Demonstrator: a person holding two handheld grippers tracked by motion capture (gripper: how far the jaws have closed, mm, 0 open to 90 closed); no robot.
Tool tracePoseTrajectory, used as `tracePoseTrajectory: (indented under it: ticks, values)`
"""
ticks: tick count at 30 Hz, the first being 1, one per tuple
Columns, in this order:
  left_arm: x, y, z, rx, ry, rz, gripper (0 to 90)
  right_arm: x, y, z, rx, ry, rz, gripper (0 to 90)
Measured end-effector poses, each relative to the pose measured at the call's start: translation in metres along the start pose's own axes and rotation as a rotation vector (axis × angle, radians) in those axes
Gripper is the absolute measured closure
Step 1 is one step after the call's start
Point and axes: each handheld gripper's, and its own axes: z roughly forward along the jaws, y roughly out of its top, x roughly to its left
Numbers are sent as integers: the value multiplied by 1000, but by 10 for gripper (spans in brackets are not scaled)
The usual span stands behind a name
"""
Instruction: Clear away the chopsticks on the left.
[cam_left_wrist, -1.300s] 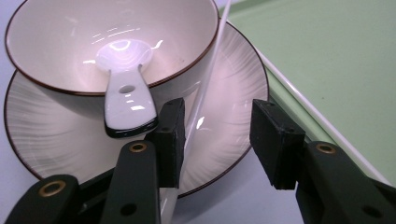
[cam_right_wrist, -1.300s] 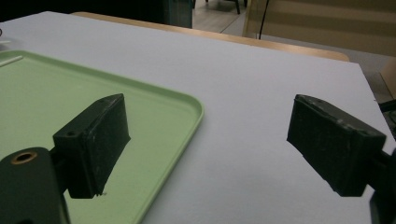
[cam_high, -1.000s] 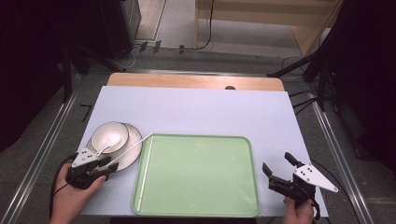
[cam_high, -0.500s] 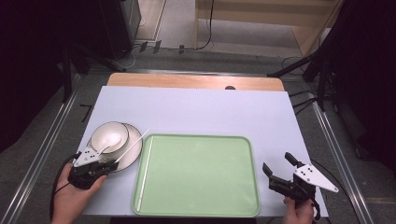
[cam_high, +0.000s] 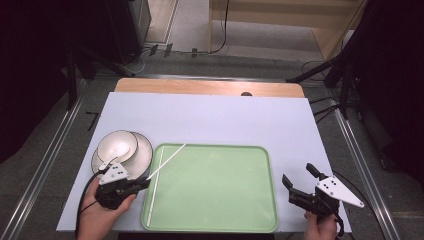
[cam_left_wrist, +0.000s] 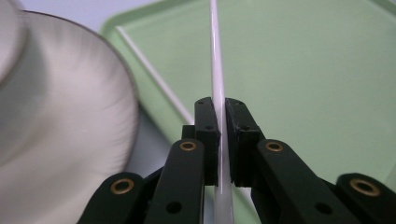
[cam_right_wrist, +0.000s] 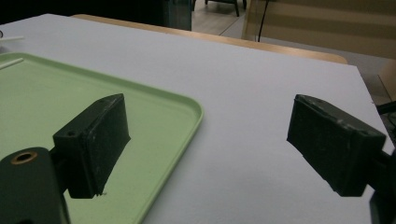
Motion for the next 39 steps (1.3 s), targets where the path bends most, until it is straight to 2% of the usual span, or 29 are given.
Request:
tracePoseTrajectory:
  ticks: [6, 13, 15, 20, 26, 29, 32, 36, 38, 39]
  values:
    - [-30, 5, 31, 35, -57, 10, 852, 0, 0, 0, 2, 2, 0, 129]
    - [-52, 5, 60, 78, -62, -18, 851, 0, 0, -1, 1, 4, -2, 129]
    - [-55, 4, 65, 98, -51, -23, 851, -1, 0, -1, 0, 4, -1, 129]
    - [-58, 3, 66, 110, -27, -43, 845, -2, 0, -1, 1, 2, 3, 129]
    - [-58, 4, 66, 106, -51, -35, 765, 0, 0, 0, 2, 4, -3, 129]
    - [-56, 6, 66, 107, -58, -35, 690, 1, 0, -1, 0, 4, -1, 129]
    - [-54, 12, 68, 37, -52, -2, 679, 0, 0, -1, -2, 3, 4, 129]
    - [-60, 27, 79, 35, -95, 31, 830, -1, 0, 0, 1, 5, 7, 129]
    - [-65, 37, 90, 47, -128, 45, 872, -1, 0, 0, 2, 6, 6, 129]
    - [-67, 42, 96, 60, -132, 55, 882, -1, 0, 0, 2, 5, 7, 129]
